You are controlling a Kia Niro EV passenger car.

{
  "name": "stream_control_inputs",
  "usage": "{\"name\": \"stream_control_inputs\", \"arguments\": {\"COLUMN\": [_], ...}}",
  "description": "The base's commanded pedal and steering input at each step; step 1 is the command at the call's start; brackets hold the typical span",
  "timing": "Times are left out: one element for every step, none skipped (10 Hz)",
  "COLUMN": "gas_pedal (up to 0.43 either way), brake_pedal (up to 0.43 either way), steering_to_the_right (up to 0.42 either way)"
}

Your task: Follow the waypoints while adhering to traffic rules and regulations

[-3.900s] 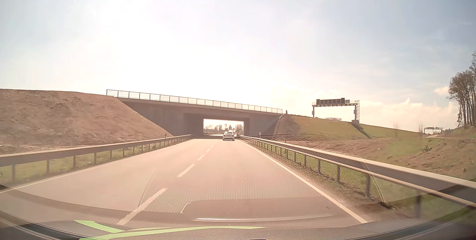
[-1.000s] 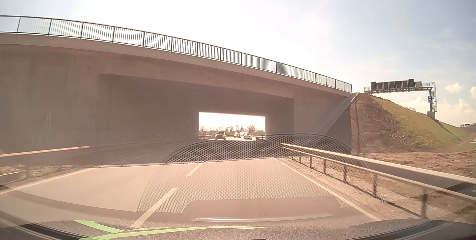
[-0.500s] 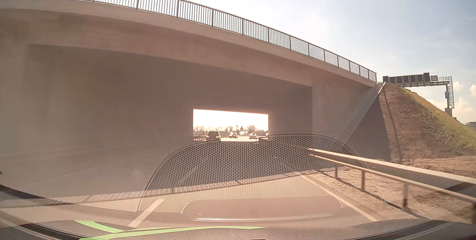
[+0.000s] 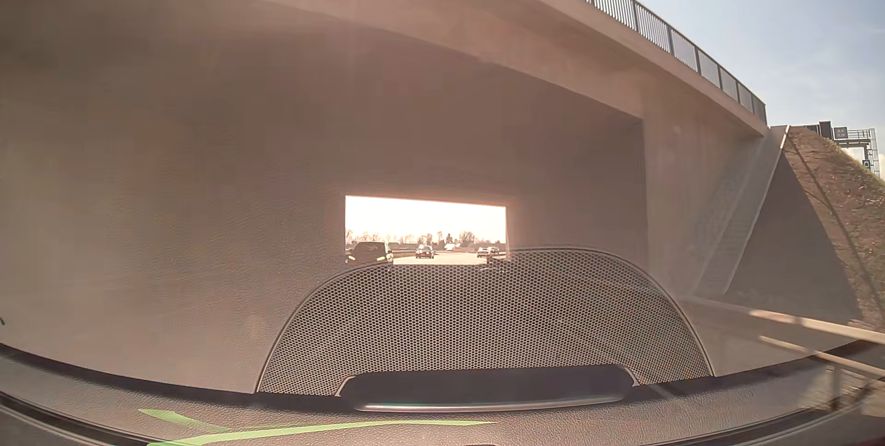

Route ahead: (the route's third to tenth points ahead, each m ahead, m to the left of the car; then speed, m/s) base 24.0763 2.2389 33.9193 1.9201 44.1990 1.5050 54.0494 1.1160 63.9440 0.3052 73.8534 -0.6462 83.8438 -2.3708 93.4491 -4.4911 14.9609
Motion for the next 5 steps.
{"name": "stream_control_inputs", "arguments": {"gas_pedal": [0.13,0.118,0.118,0.11,0.11], "brake_pedal": [0.0,0.0,0.0,0.0,0.0], "steering_to_the_right": [0.0,0.0,0.0,0.0,0.0]}}
